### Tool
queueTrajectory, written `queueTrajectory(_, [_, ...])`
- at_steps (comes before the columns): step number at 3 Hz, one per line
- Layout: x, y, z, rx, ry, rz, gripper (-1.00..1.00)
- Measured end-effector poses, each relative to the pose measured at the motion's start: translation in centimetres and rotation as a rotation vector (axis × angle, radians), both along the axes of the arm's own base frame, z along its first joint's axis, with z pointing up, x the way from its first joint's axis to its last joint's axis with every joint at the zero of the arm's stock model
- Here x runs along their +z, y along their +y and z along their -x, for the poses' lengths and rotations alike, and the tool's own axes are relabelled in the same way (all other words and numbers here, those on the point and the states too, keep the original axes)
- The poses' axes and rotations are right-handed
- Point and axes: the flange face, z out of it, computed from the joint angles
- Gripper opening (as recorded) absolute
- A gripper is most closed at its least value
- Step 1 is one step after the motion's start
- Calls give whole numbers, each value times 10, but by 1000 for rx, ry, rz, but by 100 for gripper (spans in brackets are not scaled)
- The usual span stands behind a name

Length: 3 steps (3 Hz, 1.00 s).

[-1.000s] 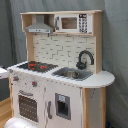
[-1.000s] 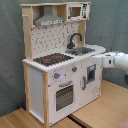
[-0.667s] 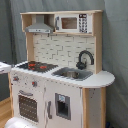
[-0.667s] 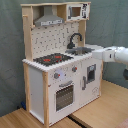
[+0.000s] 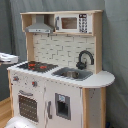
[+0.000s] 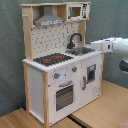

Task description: Play with the kitchen

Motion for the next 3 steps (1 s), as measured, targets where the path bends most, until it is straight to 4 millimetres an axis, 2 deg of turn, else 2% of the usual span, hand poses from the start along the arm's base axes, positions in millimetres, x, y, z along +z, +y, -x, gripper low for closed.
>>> queueTrajectory(1, [10,-6,-19,15,-17,8,100])
queueTrajectory(3, [32,-3,-57,57,-58,16,100])
